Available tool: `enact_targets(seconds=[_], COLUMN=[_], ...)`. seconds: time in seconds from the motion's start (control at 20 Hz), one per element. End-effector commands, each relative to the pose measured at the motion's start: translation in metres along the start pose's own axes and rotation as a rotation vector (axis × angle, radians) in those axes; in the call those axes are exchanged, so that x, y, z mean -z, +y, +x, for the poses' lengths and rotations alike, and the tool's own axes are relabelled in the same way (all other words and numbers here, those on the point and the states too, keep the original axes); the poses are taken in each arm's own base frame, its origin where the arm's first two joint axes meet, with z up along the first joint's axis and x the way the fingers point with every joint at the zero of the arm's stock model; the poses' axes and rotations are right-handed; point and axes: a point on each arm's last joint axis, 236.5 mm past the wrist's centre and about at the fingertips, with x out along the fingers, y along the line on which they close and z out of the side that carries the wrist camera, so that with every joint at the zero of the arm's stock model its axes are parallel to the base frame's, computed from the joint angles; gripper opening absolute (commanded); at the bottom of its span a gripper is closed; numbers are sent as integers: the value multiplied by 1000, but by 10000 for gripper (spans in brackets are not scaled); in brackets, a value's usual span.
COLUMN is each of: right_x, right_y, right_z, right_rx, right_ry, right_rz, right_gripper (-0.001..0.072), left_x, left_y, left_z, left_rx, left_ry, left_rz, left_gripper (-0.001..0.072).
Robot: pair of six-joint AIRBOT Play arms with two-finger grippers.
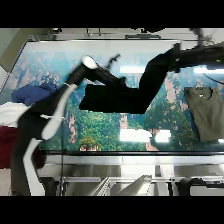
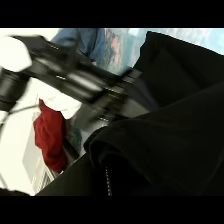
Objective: Fold the shirts.
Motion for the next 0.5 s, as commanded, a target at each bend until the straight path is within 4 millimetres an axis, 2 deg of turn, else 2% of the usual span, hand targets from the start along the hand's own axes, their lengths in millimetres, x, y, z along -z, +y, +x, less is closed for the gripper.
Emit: enact_targets(seconds=[0.0, 0.05, 0.15, 0.25, 0.3, 0.35, 0.4, 0.45], right_x=[-8, -11, -6, 14, 26, 43, 60, 73], right_y=[1, 7, 21, 22, 16, 13, 15, 20], right_z=[76, 106, 172, 240, 270, 300, 321, 335], right_rx=[24, 9, -29, -44, -33, -42, -72, -108], right_ry=[-55, -94, -158, -208, -235, -240, -225, -212], right_rz=[-3, 9, 38, 78, 74, 92, 91, 78], right_gripper=[15, 15, 15, 15, 64, 306, 495, 521], left_x=[5, 0, 2, 14, 20, 27, 34, 39], left_y=[0, 6, 14, 20, 23, 28, 31, 34], left_z=[-137, -176, -232, -257, -261, -261, -258, -253], left_rx=[-37, -70, -117, -151, -157, -160, -157, -154], left_ry=[-91, -178, -299, -347, -354, -351, -345, -339], left_rz=[-21, -37, -51, -52, -53, -61, -74, -92], left_gripper=[5, 5, 5, 6, 6, 6, 6, 6])
